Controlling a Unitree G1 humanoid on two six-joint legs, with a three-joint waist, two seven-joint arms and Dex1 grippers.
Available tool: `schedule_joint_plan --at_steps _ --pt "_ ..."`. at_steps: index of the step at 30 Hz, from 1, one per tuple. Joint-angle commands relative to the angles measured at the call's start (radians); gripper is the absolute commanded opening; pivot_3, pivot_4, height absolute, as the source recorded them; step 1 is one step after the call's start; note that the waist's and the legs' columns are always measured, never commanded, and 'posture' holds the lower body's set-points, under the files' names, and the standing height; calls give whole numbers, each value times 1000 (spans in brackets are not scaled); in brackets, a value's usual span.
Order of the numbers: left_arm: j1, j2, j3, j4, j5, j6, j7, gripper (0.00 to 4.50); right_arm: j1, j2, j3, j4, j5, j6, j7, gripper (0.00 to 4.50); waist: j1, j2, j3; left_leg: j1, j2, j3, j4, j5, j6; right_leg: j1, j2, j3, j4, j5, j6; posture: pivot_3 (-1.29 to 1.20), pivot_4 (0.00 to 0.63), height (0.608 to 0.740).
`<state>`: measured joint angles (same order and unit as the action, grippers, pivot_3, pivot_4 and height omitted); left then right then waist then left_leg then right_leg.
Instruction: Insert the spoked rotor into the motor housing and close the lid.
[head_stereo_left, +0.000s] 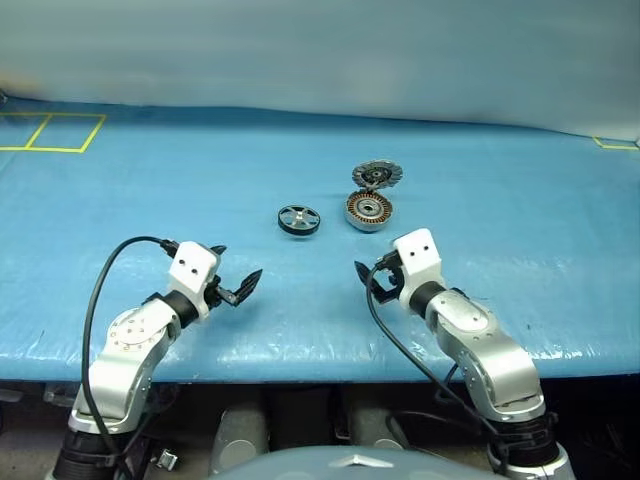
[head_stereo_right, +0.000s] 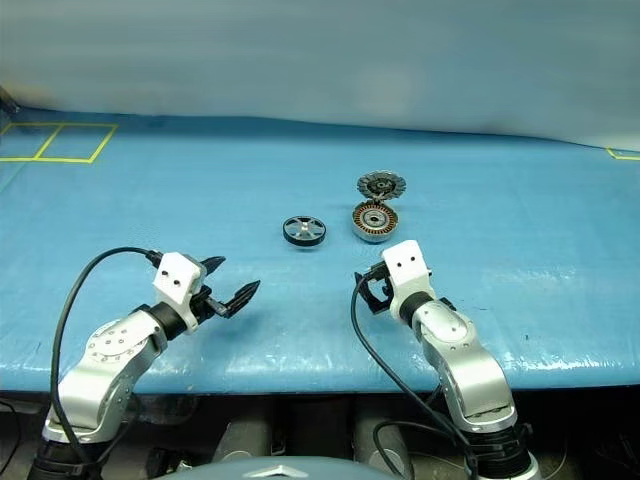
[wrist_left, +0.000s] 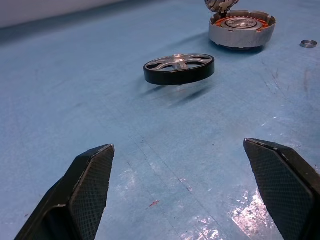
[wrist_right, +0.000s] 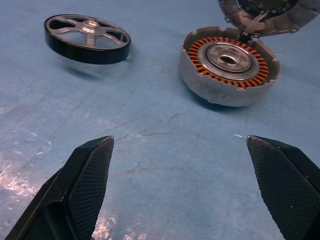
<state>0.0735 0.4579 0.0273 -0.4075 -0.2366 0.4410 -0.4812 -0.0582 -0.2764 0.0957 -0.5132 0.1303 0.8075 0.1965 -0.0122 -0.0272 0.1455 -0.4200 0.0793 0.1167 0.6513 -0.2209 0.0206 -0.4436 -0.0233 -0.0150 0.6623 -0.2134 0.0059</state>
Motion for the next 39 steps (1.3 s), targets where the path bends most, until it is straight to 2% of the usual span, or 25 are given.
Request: schedule_joint_plan --at_steps 1,9,30,34,39 --pt "3 -14 -1 6 20 -96 -3 4500 -13 8 -26 -12 -10 -30 -17 4472 0 0 0 0 0 0 0 0 0 0 0 0 0 0 0 0 150 740" --pt "2 -48 -6 23 -12 -149 -42 4500 -12 38 -39 -13 -13 -48 -40 4472 -1 0 0 0 0 0 0 0 0 0 0 0 0 0 0 0 150 740" --pt "4 -39 -13 29 -9 -139 -49 4500 -10 30 -39 -15 -17 -43 -40 4472 -1 0 0 0 0 0 0 0 0 0 0 0 0 0 0 0 150 740" --pt "0 -40 -14 32 -11 -136 -49 4500 -72 -86 26 5 -37 -1 51 4472 -3 0 0 0 0 0 0 0 0 0 0 0 0 0 0 0 150 740" --pt "-12 -41 -19 43 -11 -134 -51 4500 -322 -255 137 142 -60 70 217 4472 -12 0 0 1 -1 0 1 1 1 0 0 0 0 0 0 0 150 740"
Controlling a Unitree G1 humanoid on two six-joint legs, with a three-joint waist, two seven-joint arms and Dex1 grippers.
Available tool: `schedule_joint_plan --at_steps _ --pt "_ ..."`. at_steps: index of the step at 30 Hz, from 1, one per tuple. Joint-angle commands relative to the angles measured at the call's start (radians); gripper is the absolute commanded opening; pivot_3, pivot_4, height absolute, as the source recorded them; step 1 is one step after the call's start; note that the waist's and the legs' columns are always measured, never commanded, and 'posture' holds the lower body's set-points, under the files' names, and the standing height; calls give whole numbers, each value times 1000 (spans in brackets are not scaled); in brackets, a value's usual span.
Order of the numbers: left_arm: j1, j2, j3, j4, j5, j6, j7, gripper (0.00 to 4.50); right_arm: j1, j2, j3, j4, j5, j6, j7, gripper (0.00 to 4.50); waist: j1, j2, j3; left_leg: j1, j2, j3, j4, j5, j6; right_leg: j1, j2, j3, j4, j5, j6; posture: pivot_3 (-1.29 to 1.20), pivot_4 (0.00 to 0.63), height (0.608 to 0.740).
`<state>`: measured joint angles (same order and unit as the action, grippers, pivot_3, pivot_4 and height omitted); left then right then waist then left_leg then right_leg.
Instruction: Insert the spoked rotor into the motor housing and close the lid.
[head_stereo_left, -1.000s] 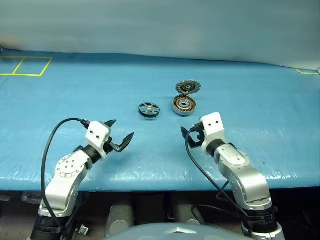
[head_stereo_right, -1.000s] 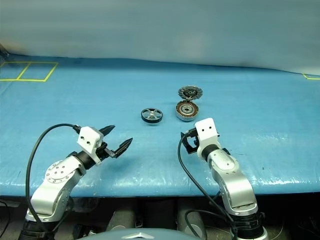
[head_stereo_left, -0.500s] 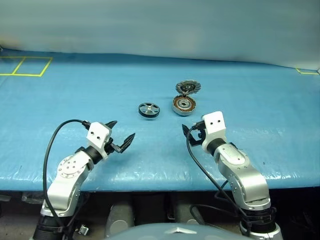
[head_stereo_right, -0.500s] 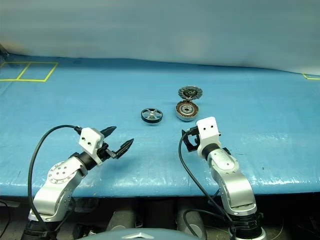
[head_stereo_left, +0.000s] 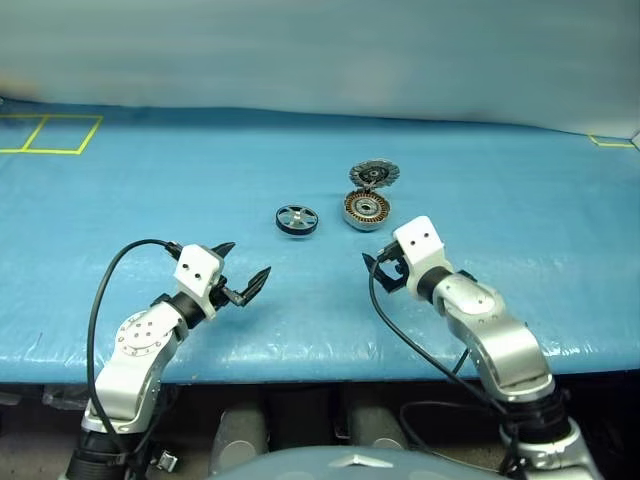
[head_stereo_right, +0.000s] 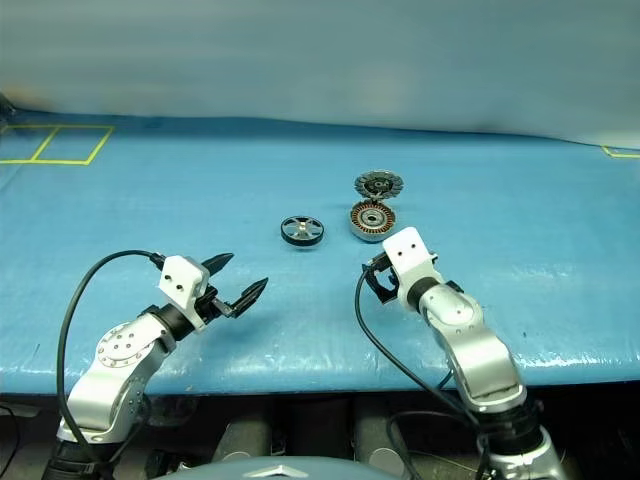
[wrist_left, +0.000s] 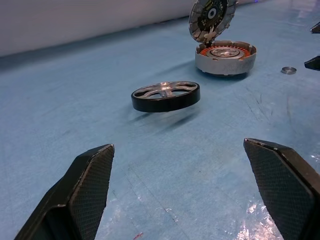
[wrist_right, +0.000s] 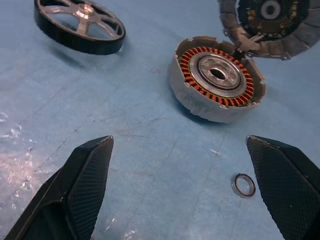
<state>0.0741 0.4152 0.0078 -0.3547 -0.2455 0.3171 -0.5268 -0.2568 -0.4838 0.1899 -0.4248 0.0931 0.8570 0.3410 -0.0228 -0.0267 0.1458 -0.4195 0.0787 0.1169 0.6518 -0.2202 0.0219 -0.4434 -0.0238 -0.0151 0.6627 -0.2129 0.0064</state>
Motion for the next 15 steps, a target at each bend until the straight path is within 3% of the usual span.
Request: schedule_joint_plan --at_steps 1,8,15 --pt "-15 2 -2 -7 -1 -11 -6 4500 -183 -67 68 95 -27 36 104 4472 -3 0 0 1 0 0 0 0 0 0 0 0 0 0 0 0 150 740" --pt "-12 1 -12 -9 16 -40 2 4500 -523 -144 350 381 -160 -80 363 4472 -1 0 0 -1 0 -1 -3 -1 1 -2 2 0 -1 -1 -2 0 150 740" --pt "26 -3 -11 -49 20 -110 -10 4500 -689 -48 415 713 -223 -226 492 4472 -1 0 0 -5 -1 -1 -1 -2 4 -3 1 0 -2 2 -2 0 150 740"
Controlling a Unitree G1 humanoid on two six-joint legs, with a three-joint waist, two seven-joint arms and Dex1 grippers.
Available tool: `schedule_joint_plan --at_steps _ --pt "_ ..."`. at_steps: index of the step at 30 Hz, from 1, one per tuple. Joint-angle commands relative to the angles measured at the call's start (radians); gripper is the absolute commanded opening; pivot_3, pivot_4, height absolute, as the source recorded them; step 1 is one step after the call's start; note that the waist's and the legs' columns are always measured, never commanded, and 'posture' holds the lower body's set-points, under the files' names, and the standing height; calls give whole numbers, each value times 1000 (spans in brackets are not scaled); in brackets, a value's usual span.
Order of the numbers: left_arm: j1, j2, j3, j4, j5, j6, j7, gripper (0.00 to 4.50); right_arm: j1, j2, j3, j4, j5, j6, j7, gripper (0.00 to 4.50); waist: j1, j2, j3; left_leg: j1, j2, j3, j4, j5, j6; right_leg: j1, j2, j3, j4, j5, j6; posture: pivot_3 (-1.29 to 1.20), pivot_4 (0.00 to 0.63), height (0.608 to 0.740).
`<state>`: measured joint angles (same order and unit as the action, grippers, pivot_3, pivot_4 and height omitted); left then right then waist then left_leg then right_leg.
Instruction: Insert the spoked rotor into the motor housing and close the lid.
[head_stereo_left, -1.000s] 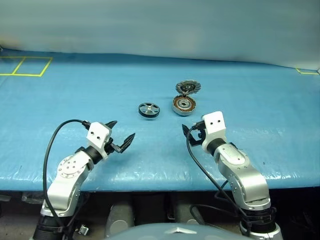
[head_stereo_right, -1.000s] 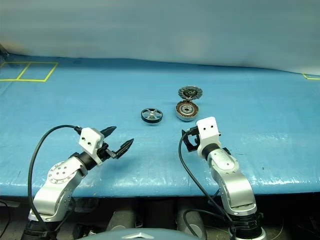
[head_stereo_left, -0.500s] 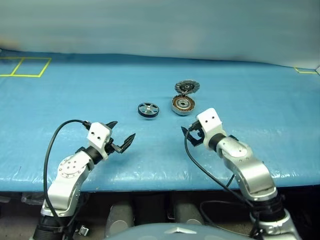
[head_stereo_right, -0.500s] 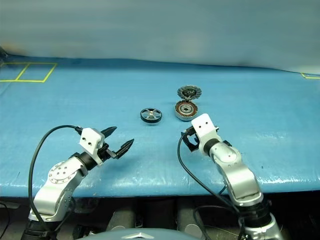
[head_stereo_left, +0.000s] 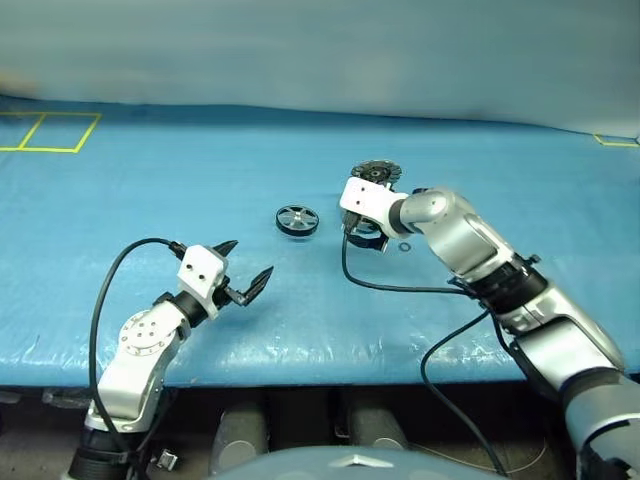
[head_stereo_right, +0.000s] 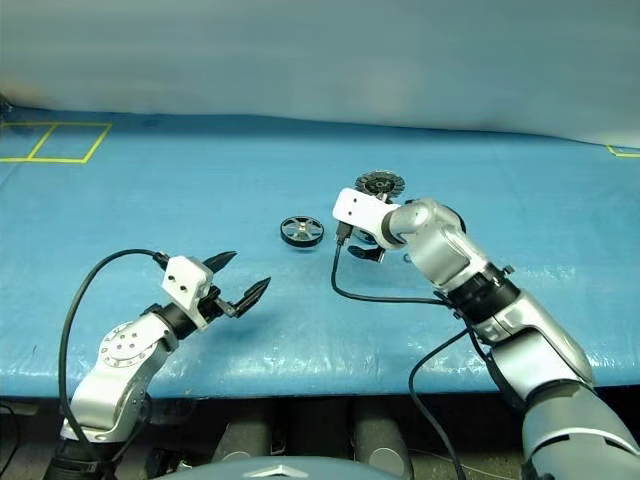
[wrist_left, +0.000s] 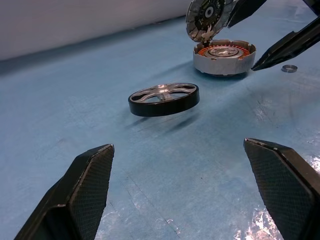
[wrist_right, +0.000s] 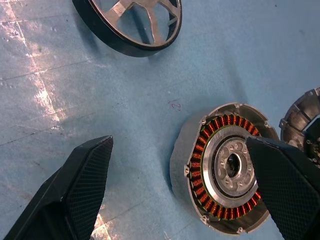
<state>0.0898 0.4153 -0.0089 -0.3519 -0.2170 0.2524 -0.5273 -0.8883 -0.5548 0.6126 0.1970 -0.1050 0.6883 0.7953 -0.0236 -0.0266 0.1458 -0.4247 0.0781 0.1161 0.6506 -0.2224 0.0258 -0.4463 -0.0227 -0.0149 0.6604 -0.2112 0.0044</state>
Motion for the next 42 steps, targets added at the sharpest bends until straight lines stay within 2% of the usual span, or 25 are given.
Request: schedule_joint_plan --at_steps 1,10,20,29,42 --pt "16 -6 6 -55 -11 -52 -10 4500 -75 35 -6 137 -38 -75 44 4472 0 0 0 0 0 0 0 0 0 0 0 0 0 0 0 0 150 740" --pt "41 -19 -3 -59 -9 -67 -6 4500 -151 82 -50 377 -81 -155 78 4472 2 1 0 -1 0 0 4 0 0 0 -1 -1 1 0 0 0 150 740" --pt "40 -23 -7 -49 -8 -69 -7 4500 -139 79 -93 448 -109 -172 112 4472 0 1 0 -2 0 0 4 0 0 0 -1 -1 2 1 1 0 150 740" --pt "38 -35 -5 -42 -4 -74 1 4500 -138 139 -119 530 -121 -205 121 4472 -6 1 0 -1 0 0 5 0 0 1 0 0 2 3 4 0 150 740" --pt "65 -44 5 -51 -3 -81 18 4500 -153 159 -181 488 -145 -214 83 4472 -12 1 0 -1 0 1 5 0 0 0 -1 0 3 3 4 0 150 740"
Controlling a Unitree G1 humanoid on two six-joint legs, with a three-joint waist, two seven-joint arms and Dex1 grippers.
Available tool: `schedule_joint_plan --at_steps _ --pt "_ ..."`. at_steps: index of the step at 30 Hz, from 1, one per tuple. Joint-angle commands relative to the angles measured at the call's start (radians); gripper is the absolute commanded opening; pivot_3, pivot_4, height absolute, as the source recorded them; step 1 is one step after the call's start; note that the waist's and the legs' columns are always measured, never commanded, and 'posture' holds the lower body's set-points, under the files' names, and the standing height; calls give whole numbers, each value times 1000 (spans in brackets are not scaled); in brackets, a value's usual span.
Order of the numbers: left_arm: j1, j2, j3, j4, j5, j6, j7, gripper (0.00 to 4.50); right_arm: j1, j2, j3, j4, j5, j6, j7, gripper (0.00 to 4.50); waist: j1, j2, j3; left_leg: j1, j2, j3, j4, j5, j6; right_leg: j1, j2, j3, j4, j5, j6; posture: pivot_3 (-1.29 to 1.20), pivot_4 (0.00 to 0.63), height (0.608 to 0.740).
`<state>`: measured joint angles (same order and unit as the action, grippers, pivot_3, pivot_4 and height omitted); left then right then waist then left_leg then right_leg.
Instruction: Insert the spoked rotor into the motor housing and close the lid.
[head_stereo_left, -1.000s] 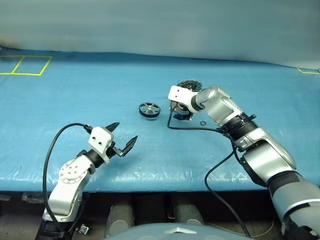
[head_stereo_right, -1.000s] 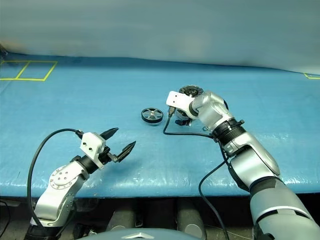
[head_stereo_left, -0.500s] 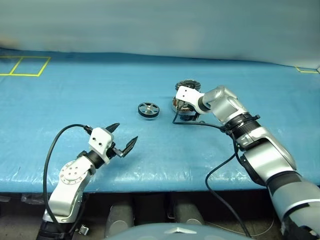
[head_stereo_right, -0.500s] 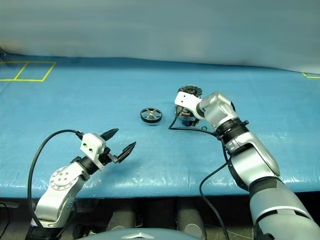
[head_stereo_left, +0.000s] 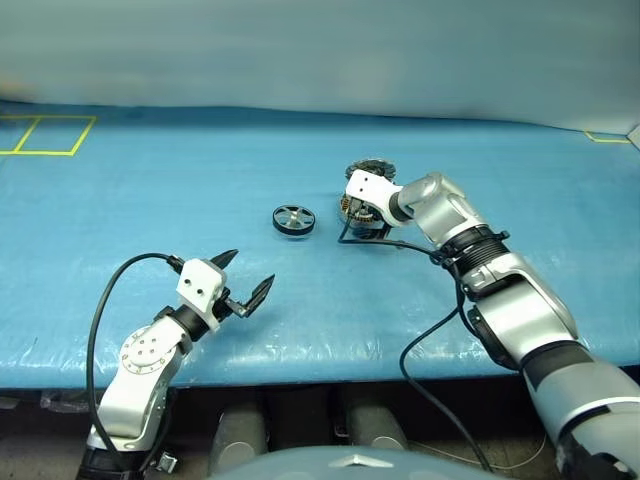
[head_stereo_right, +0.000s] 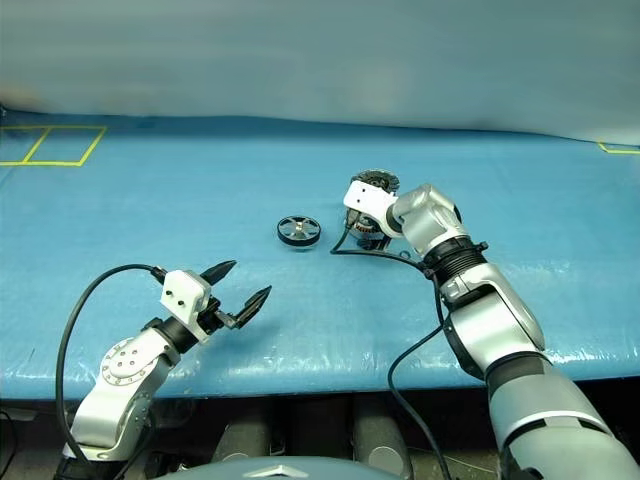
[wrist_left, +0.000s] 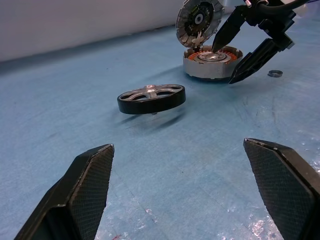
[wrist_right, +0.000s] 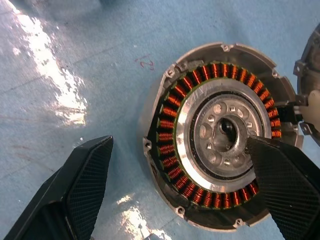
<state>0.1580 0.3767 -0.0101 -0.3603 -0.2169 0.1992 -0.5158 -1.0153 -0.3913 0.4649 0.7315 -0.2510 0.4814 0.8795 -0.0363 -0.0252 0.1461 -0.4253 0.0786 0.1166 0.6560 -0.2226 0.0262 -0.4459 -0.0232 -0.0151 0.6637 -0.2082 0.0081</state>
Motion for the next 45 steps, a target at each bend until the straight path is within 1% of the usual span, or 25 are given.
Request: schedule_joint_plan --at_steps 1,8,15,21,24,29,30,33,36,38,41,45 --pt "-5 -6 5 -41 -4 -28 6 4500 -22 -5 -32 -52 0 -5 0 4472 1 0 0 0 0 0 0 0 0 0 0 0 0 0 0 0 150 740" --pt "-18 -5 -3 -34 -4 -28 4 4500 -5 -3 -21 -56 -9 10 -2 4472 2 0 0 -1 -1 0 0 0 0 0 -1 0 0 0 0 0 150 740" --pt "-12 -4 -2 -36 -4 -28 5 4500 9 -3 -15 -28 -15 14 27 4472 2 0 0 -1 0 0 0 0 0 0 0 0 0 0 0 0 150 740" --pt "-13 -5 -3 -34 2 -26 11 4500 8 21 -10 23 -25 6 22 4472 1 0 0 0 0 0 0 0 0 0 0 0 0 0 0 0 150 740" --pt "-12 -4 -5 -33 3 -27 12 4500 0 40 -18 61 -26 0 -1 3884 1 0 0 0 0 0 1 0 0 0 0 0 0 0 0 0 150 740" --pt "-6 -14 5 -27 2 -36 29 4500 -2 57 -26 80 -30 -4 -10 2255 0 -1 -1 0 0 0 1 0 0 1 0 0 0 -1 -1 0 150 740" --pt "-5 -15 6 -24 2 -37 29 4500 1 60 -29 77 -30 -2 -9 2166 0 0 -1 0 0 0 1 0 0 1 0 0 0 -1 -1 0 150 740" --pt "3 -18 4 -9 28 -67 39 4500 22 67 -45 47 -19 16 -7 2167 0 0 -1 1 0 0 1 0 0 2 0 0 0 -1 -1 0 150 740" --pt "28 -16 0 9 34 -152 13 4500 108 62 -43 -120 -11 76 11 2166 0 -1 -2 1 0 0 1 0 0 2 0 0 0 -1 -2 0 150 740" --pt "36 -21 5 20 24 -154 11 4500 178 56 -38 -257 -3 123 26 2166 1 -1 -4 1 0 0 0 0 0 1 -1 0 0 -2 -3 0 150 740" --pt "51 -25 14 50 -17 -198 -35 4500 305 65 -31 -472 -6 224 1 2166 -1 -2 -10 2 1 0 -1 -1 0 1 -1 -1 0 -1 -2 0 150 740" --pt "72 2 12 76 -33 -205 -88 4500 486 84 18 -755 -9 360 -24 2166 1 -4 -17 5 3 -1 -2 -2 -2 3 -1 -4 1 -6 -5 0 150 740"
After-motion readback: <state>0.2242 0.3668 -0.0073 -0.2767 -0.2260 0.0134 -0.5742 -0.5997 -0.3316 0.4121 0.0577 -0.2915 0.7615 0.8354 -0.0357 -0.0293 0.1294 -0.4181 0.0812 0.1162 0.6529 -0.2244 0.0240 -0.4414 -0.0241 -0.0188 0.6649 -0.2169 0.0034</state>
